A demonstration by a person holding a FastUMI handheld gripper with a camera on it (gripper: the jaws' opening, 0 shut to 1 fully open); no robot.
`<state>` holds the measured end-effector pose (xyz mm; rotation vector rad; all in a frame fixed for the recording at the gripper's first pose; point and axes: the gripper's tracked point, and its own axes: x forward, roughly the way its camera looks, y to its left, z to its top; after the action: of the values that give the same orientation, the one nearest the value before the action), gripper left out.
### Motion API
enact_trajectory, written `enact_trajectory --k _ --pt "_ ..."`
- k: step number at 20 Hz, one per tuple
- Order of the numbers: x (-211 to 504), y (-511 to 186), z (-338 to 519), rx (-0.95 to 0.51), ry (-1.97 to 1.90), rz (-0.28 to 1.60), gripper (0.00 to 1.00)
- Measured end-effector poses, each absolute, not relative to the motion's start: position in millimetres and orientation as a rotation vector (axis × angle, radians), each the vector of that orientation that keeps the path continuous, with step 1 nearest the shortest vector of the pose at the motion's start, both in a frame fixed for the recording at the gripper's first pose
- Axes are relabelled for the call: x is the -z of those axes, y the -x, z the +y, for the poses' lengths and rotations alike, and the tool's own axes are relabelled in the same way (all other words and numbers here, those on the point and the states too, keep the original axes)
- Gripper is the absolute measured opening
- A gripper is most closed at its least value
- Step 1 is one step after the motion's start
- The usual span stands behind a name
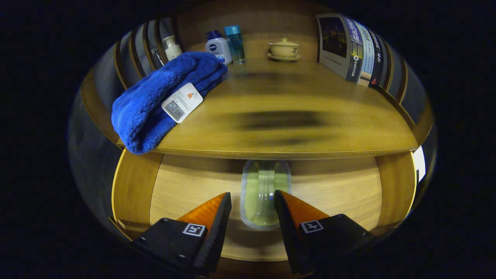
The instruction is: Pull open the drawer, take out the items inside it, and place them on the countertop above the cabinet.
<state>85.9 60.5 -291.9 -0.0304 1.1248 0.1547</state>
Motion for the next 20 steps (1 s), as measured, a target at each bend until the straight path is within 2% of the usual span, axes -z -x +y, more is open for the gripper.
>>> enact_trajectory --k 4,5,6,11,20 --pt "292 -88 50 -0.133 0.080 1.087 0.30" --pt "291 -89 50 -0.131 0.063 1.074 0.29" --pt "293 -90 49 -0.128 0.057 1.065 0.24" --pt "278 -82 48 -0.140 0.013 1.019 0.24" --pt "208 -30 46 -0.224 -0.001 0.861 0.24"
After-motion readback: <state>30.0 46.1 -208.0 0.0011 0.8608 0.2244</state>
